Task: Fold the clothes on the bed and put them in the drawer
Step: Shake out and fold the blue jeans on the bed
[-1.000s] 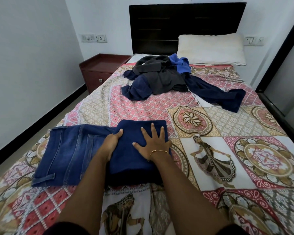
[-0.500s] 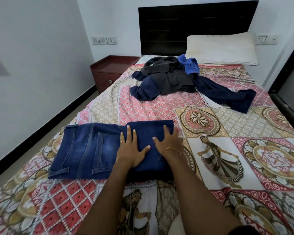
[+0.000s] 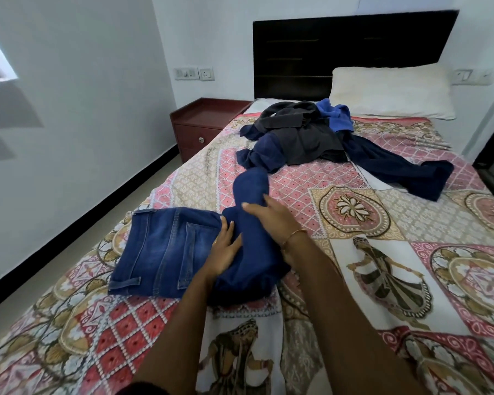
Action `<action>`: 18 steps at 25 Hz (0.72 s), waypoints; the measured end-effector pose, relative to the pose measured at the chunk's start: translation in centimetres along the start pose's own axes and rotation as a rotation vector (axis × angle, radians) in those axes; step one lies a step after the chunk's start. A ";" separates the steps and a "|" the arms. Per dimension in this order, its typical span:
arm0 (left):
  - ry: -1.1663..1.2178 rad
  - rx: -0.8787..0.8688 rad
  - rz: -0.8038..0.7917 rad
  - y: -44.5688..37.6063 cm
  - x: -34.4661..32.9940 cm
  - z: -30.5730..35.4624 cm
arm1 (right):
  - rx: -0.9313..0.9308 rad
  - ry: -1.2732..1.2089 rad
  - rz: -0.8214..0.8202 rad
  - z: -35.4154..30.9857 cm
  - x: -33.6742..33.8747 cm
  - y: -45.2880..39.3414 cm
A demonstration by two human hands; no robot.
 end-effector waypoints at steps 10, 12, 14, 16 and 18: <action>0.522 0.295 0.135 1.4 14.2 -1.7 | 0.128 -0.274 -0.458 -0.9 -12.8 6.6; 0.404 0.297 0.218 0.6 15.7 -2.7 | 0.250 -0.261 -0.327 -1.1 -11.4 6.6; 0.442 0.289 0.233 0.2 16.8 -3.7 | 0.531 0.080 -0.154 -1.2 -10.2 6.7; 0.464 0.276 0.261 -0.2 18.6 -5.5 | 0.738 0.576 -0.202 0.8 -11.7 7.6; 0.239 0.286 0.326 -0.3 20.7 -7.8 | 0.795 0.843 -0.335 3.5 -13.8 8.2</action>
Point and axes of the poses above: each hand's wrist, its own y-axis away from the middle knuckle, its own x-axis out of the back of the hand, z = x × y, the point moved 9 cm from there along -y, towards the middle knuckle, and after that the axes turned 12 degrees about z, right-handed, at the moved point
